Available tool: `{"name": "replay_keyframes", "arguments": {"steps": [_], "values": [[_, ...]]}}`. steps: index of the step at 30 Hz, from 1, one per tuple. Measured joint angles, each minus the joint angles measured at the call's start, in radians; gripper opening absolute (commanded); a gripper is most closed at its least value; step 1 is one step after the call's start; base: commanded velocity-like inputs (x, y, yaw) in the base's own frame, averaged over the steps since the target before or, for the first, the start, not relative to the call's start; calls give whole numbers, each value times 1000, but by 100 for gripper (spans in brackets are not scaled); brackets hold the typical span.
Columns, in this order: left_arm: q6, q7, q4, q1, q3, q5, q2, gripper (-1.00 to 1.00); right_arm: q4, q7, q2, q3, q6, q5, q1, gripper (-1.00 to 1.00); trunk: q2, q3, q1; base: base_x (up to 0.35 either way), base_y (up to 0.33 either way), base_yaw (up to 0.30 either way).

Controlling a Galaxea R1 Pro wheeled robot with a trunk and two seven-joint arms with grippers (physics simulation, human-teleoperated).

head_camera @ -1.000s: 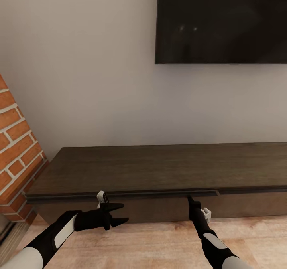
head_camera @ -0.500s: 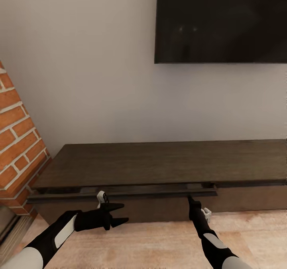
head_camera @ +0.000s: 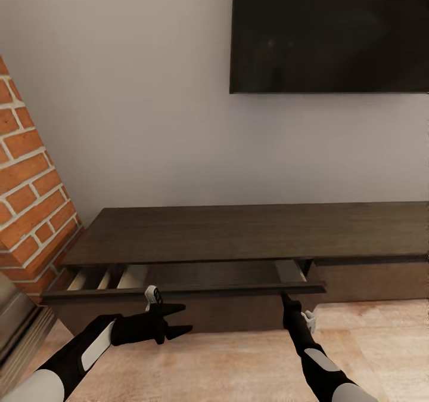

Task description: Place each of the two pumpkins and all three candles from the living room inside a cabinet in the living room (use any cabinet), then make sure every cabinet is closed, and position the cauldron so it is next to a table in the living room.

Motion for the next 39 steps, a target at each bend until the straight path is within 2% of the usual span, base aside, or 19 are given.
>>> {"name": "replay_keyframes", "arguments": {"steps": [17, 39], "values": [[0, 0, 0, 0, 0, 0, 0, 100, -2, -4, 0, -6, 1, -3, 0, -100, 0, 0, 0, -164, 0, 0], [0, 0, 0, 0, 0, 0, -1, 100, -5, -8, 0, -9, 3, -5, 0, -100, 0, 0, 0, -72, 0, 0]]}}
